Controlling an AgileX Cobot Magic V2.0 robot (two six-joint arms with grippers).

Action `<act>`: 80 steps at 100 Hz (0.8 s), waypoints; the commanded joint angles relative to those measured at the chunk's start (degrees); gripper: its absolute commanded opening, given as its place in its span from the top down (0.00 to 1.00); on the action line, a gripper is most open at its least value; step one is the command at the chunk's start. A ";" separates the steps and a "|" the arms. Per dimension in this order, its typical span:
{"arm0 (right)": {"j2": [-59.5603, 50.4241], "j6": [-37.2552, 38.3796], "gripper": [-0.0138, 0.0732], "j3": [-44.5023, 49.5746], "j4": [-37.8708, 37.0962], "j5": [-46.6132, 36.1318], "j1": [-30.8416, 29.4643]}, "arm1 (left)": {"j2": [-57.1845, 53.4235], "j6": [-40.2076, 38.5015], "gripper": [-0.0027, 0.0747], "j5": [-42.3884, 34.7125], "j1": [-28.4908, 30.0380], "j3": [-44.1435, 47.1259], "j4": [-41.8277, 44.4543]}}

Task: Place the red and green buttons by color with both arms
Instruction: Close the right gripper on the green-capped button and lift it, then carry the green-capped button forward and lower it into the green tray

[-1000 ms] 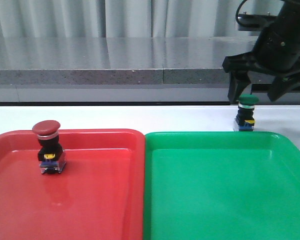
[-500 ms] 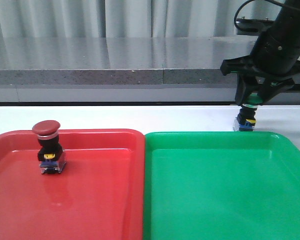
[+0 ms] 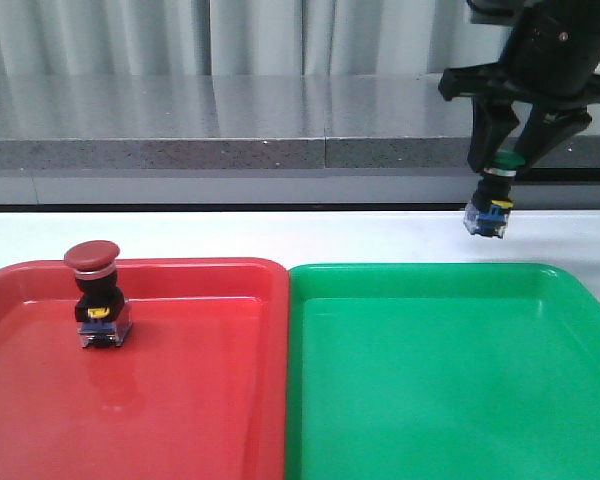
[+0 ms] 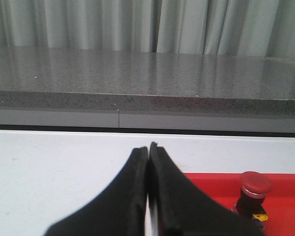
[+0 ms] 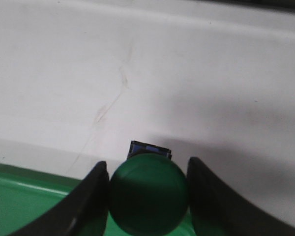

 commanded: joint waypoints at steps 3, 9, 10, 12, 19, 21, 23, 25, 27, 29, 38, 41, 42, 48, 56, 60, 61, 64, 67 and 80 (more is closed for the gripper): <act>-6.30 -0.28 0.68 -1.97 0.49 0.12 1.53 | -1.65 -0.60 0.99 -4.93 0.14 2.39 -0.49; -7.76 -0.28 0.68 -1.75 0.49 1.05 2.62 | -1.65 -0.60 0.99 -4.93 0.14 2.39 -0.49; -7.89 -0.28 0.68 -1.63 0.49 1.23 2.74 | -1.65 -0.60 0.99 -4.93 0.14 2.39 -0.49; -8.22 -0.28 0.68 -1.49 0.49 1.37 2.98 | -1.65 -0.60 0.99 -4.93 0.14 2.39 -0.49; -9.80 -0.23 0.68 -0.13 0.49 1.49 4.31 | -1.65 -0.60 0.99 -4.93 0.14 2.39 -0.49; -10.09 -0.23 0.68 0.44 0.49 1.41 4.68 | -1.65 -0.60 0.99 -4.93 0.14 2.39 -0.49; -10.53 -0.14 0.68 0.85 0.49 1.36 5.02 | -1.65 -0.60 0.99 -4.93 0.14 2.39 -0.49; -11.16 0.08 0.68 1.75 0.49 1.34 5.49 | -1.65 -0.60 0.99 -4.93 0.14 2.39 -0.49; -11.45 0.26 0.68 2.25 0.49 1.17 5.73 | -1.65 -0.60 0.99 -4.93 0.14 2.39 -0.49; -11.94 0.36 0.68 3.04 0.49 0.96 6.07 | -1.65 -0.60 0.99 -4.93 0.14 2.39 -0.49; -14.09 1.27 0.68 7.52 0.49 -1.31 7.33 | -1.65 -0.60 0.99 -4.93 0.14 2.39 -0.49; -15.00 1.51 0.68 8.91 0.49 -2.26 7.52 | -1.65 -0.60 0.99 -4.93 0.14 2.39 -0.49; -15.15 1.67 0.68 9.27 0.49 -2.81 7.69 | -1.65 -0.60 0.99 -4.93 0.14 2.39 -0.49; -16.63 2.39 0.68 12.29 0.49 -4.86 8.15 | -1.65 -0.60 0.99 -4.93 0.14 2.39 -0.49; -17.79 3.09 0.68 15.56 0.49 -7.78 8.69 | -1.65 -0.60 0.99 -4.93 0.14 2.39 -0.49; -17.93 3.42 0.68 16.99 0.49 -8.77 8.82 | -1.65 -0.60 0.99 -4.93 0.14 2.39 -0.49; -17.93 3.54 0.68 17.19 0.49 -9.13 8.92 | -1.65 -0.60 0.99 -4.93 0.14 2.39 -0.49; -17.93 3.72 0.68 18.13 0.49 -9.78 9.08 | -1.65 -0.60 0.99 -4.93 0.14 2.39 -0.49; -17.81 3.97 0.68 18.73 0.49 -10.49 9.15 | -1.65 -0.60 0.99 -4.93 0.14 2.39 -0.49; -16.83 4.33 0.68 21.70 0.55 -12.89 9.22 | -1.65 -0.60 0.99 -4.93 0.14 2.39 -0.49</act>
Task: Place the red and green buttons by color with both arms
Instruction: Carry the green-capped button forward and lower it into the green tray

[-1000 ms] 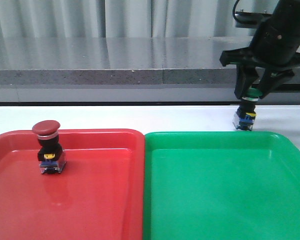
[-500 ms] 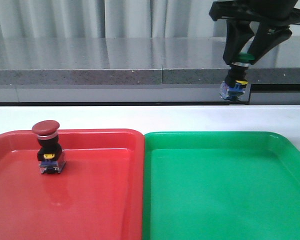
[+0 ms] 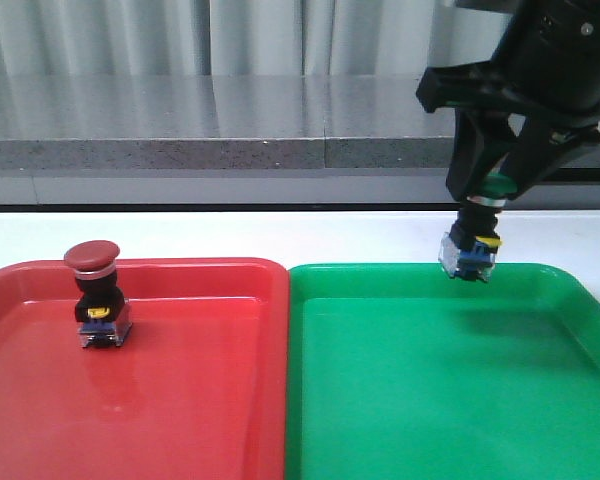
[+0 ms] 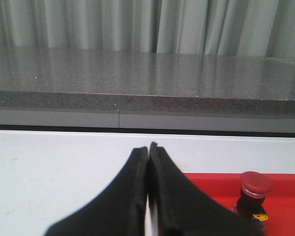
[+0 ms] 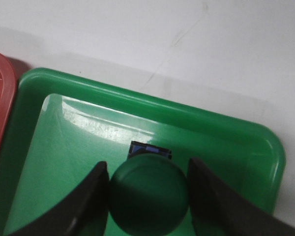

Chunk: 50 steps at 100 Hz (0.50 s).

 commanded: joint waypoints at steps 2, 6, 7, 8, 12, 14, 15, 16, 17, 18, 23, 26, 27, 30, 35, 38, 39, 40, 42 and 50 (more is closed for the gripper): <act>-1.62 0.55 0.68 0.26 0.40 -4.90 0.08 | -1.65 -0.60 0.99 -4.93 0.14 2.39 -0.49; -1.23 0.55 0.68 0.60 0.40 -5.52 0.08 | -1.65 -0.60 0.99 -4.93 0.14 2.39 -0.49; -1.22 0.55 0.68 0.60 0.40 -5.76 0.08 | -1.65 -0.60 0.99 -4.93 0.14 2.39 -0.49; -1.05 0.55 0.68 0.60 0.40 -5.84 0.08 | -1.65 -0.60 0.99 -4.93 0.14 2.39 -0.49; -0.69 0.55 0.68 0.61 0.40 -6.39 0.08 | -1.65 -0.60 0.99 -4.93 0.14 2.39 -0.49; -0.61 0.55 0.68 0.66 0.40 -6.86 0.08 | -1.65 -0.60 0.99 -4.93 0.14 2.39 -0.49; -0.53 0.55 0.68 0.66 0.40 -7.00 0.08 | -1.65 -0.60 0.99 -4.93 0.14 2.39 -0.49; -0.40 0.55 0.68 0.66 0.40 -7.28 0.08 | -1.65 -0.60 0.99 -4.93 0.14 2.39 -0.49; -0.26 0.55 0.68 0.66 0.40 -7.38 0.08 | -1.65 -0.60 0.99 -4.93 0.14 2.39 -0.49; -0.18 0.55 0.68 0.66 0.40 -7.60 0.08 | -1.65 -0.60 0.99 -4.93 0.14 2.39 -0.49; 0.16 0.55 0.68 0.66 0.40 -8.42 0.08 | -1.65 -0.60 0.99 -4.93 0.14 2.39 -0.49; 0.61 0.55 0.68 0.66 0.40 -8.86 0.08 | -1.65 -0.60 0.99 -4.93 0.14 2.39 -0.49; 0.62 0.55 0.68 0.66 0.46 -8.92 0.08 | -1.65 -0.60 0.99 -4.93 0.14 2.39 -0.49; 1.03 0.55 0.68 0.66 0.61 -9.19 0.08 | -1.65 -0.60 0.99 -4.93 0.14 2.39 -0.49; 1.86 0.55 0.68 0.66 0.98 -9.25 0.08 | -1.65 -0.60 0.99 -4.93 0.14 2.39 -0.49; 2.45 0.55 0.68 0.66 1.26 -9.25 0.08 | -1.65 -0.60 0.99 -4.93 0.14 2.39 -0.49; 2.45 0.55 0.68 0.66 1.33 -9.25 0.08 | -1.65 -0.60 0.99 -4.93 0.14 2.39 -0.49; 2.71 0.55 0.68 0.66 1.44 -9.18 0.08 | -1.65 -0.60 0.99 -4.93 0.14 2.39 -0.49; 3.00 0.55 0.68 0.66 1.64 -9.18 0.08 | -1.65 -0.60 0.99 -4.93 0.14 2.39 -0.49; 4.13 0.55 0.68 0.66 1.69 -9.18 0.40 | -1.65 -0.60 0.99 -4.93 0.14 2.39 -0.49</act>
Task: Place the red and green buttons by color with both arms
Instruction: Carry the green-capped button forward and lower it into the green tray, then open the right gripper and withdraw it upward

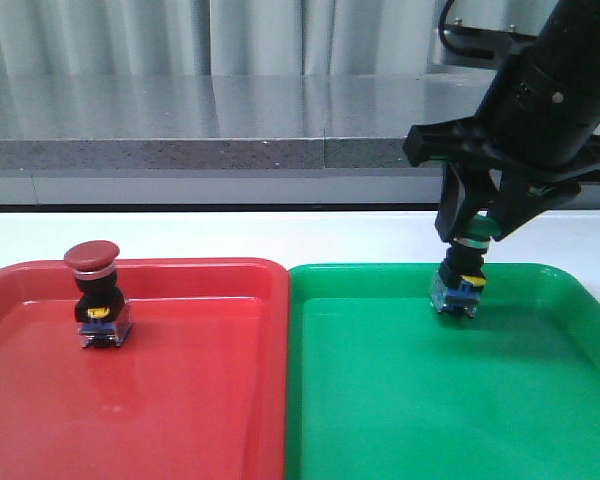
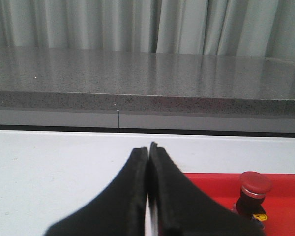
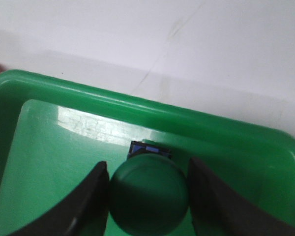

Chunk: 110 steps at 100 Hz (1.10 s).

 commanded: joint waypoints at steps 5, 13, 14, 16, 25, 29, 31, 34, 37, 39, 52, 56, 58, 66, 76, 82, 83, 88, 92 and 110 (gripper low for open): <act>-0.92 -0.09 0.68 -1.31 0.76 -2.74 0.67 | -1.65 -0.60 0.99 -4.93 0.14 2.39 -0.49; -0.80 -0.09 0.68 -1.31 0.76 -2.67 1.17 | -1.65 -0.60 0.99 -4.93 0.14 2.39 -0.49; -0.80 -0.09 0.68 -1.31 0.76 -2.67 1.28 | -1.65 -0.60 0.99 -4.93 0.14 2.39 -0.49; -0.80 -0.09 0.68 -1.31 0.76 -2.67 1.33 | -1.65 -0.60 0.99 -4.93 0.14 2.39 -0.49; -0.80 -0.09 0.67 -1.31 0.76 -2.60 1.70 | -1.65 -0.60 0.99 -4.93 0.14 2.39 -0.49; -0.80 -0.09 0.64 -1.31 0.76 -2.48 1.70 | -1.65 -0.60 0.99 -4.93 0.14 2.39 -0.49; -0.80 -0.09 0.62 -1.31 0.76 -2.40 1.70 | -1.65 -0.60 0.99 -4.93 0.14 2.39 -0.49; -0.80 -0.09 0.58 -1.31 0.76 -2.27 1.70 | -1.65 -0.60 0.99 -4.93 0.14 2.39 -0.49; -0.80 -0.09 0.53 -1.31 0.76 -2.19 1.70 | -1.65 -0.60 0.99 -4.93 0.14 2.39 -0.49; -0.80 -0.09 0.51 -1.31 0.76 -2.13 1.70 | -1.65 -0.60 0.99 -4.93 0.14 2.39 -0.49; -0.80 -0.09 0.33 -1.31 0.76 -2.08 1.70 | -1.65 -0.60 0.99 -4.93 0.14 2.39 -0.49; -0.80 -0.09 0.29 -1.31 0.77 -2.14 1.70 | -1.65 -0.60 0.99 -4.93 0.14 2.39 -0.49; -0.80 -0.09 0.27 -1.31 0.77 -2.14 1.70 | -1.65 -0.60 0.99 -4.93 0.14 2.39 -0.49; -0.80 -0.09 0.23 -1.31 0.82 -2.09 1.70 | -1.65 -0.60 0.99 -4.93 0.14 2.39 -0.49; -0.93 -0.09 0.23 -1.31 0.82 -2.09 1.70 | -1.65 -0.60 0.99 -4.93 0.14 2.39 -0.49; -1.38 -0.09 0.23 -1.31 0.82 -2.15 1.70 | -1.65 -0.60 0.99 -4.93 0.14 2.39 -0.49; -1.44 -0.09 0.23 -1.31 0.82 -2.21 1.70 | -1.65 -0.60 0.99 -4.93 0.14 2.39 -0.49; -2.26 -0.09 0.23 -1.31 0.82 -2.57 1.70 | -1.65 -0.60 0.99 -4.93 0.14 2.39 -0.49; -3.01 -0.09 0.23 -1.31 0.82 -2.97 1.70 | -1.65 -0.60 0.99 -4.93 0.14 2.39 -0.49; -8.55 -0.09 0.23 -1.31 0.76 -3.80 1.70 | -1.65 -0.60 0.99 -4.93 0.14 2.39 -0.49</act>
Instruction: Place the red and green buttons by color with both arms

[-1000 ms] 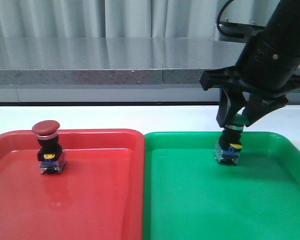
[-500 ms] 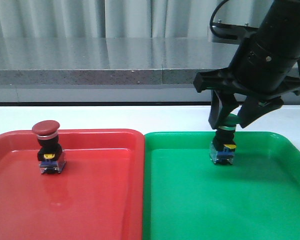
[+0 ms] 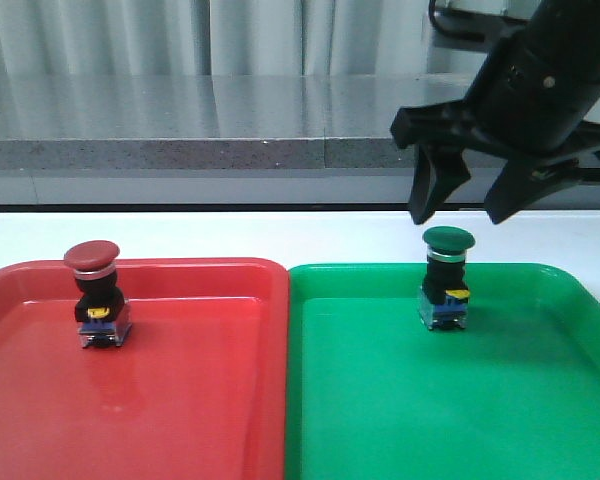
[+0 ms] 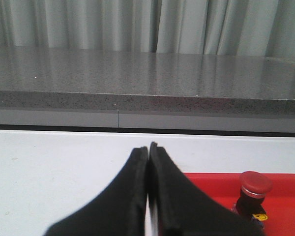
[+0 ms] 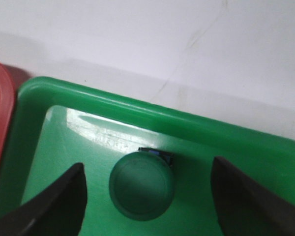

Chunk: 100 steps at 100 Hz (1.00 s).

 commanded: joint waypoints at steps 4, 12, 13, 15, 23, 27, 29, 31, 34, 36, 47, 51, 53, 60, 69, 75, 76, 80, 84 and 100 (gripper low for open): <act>-6.64 -0.24 0.23 -1.41 0.15 -2.87 0.08 | -1.65 -0.60 0.99 -4.93 0.14 2.39 -0.49; -9.83 -0.24 0.23 -1.41 -0.85 -3.01 0.08 | -1.65 -0.60 0.99 -4.93 0.14 2.39 -0.49; -10.11 -0.24 0.23 -1.41 -0.85 -3.01 0.08 | -1.65 -0.60 0.99 -4.93 0.14 2.39 -0.49; -10.95 -0.24 0.23 -1.34 -1.36 -3.01 0.08 | -1.65 -0.60 0.99 -4.93 0.14 2.39 -0.49; -14.88 -0.24 0.23 -0.48 -3.10 -3.64 0.02 | -1.65 -0.60 0.99 -4.93 0.14 2.39 -0.49; -16.66 -0.24 0.23 0.43 -3.92 -4.22 0.02 | -1.65 -0.60 0.99 -4.93 0.14 2.39 -0.49; -17.80 -0.24 0.23 0.93 -4.37 -4.47 -0.02 | -1.65 -0.60 0.99 -4.93 0.14 2.39 -0.49; -18.94 -0.24 0.23 1.31 -4.90 -4.60 -0.02 | -1.65 -0.60 0.99 -4.93 0.14 2.39 -0.49; -20.47 -0.24 0.23 2.26 -5.41 -4.88 -0.02 | -1.65 -0.60 0.99 -4.93 0.14 2.39 -0.49; -21.61 -0.24 0.23 2.87 -5.74 -5.11 -0.09 | -1.65 -0.60 0.99 -4.93 0.14 2.39 -0.49; -28.11 -0.24 0.23 6.41 -6.11 -6.37 -0.98 | -1.65 -0.60 0.99 -4.93 0.14 2.39 -0.49; -30.66 -0.24 0.23 7.95 -6.11 -6.90 -1.57 | -1.65 -0.60 0.99 -4.93 0.14 2.39 -0.49; -31.49 -0.24 0.23 8.73 -6.44 -7.11 -1.78 | -1.65 -0.60 0.99 -4.93 0.14 2.39 -0.49; -35.78 -0.24 0.23 11.41 -6.44 -7.56 -2.99 | -1.65 -0.60 0.99 -4.93 0.14 2.39 -0.49; -41.48 -0.24 0.23 15.15 -6.90 -7.62 -4.94 | -1.65 -0.60 0.99 -4.93 0.14 2.39 -0.49; -45.47 -0.24 0.23 17.57 -7.62 -7.62 -6.43 | -1.65 -0.60 0.99 -4.93 0.14 2.39 -0.49; -45.89 -0.24 0.23 18.15 -7.63 -7.62 -6.59 | -1.65 -0.60 0.99 -4.93 0.14 2.39 -0.49; -48.63 -0.24 0.23 19.52 -7.88 -7.62 -7.58 | -1.65 -0.60 0.99 -4.93 0.14 2.39 -0.49; -51.34 -0.24 0.23 21.08 -7.93 -7.62 -8.46 | -1.65 -0.60 0.99 -4.93 0.14 2.39 -0.49; -60.07 -0.24 0.23 25.97 -8.00 -7.40 -10.51 | -1.65 -0.60 0.99 -4.93 0.14 2.39 -0.49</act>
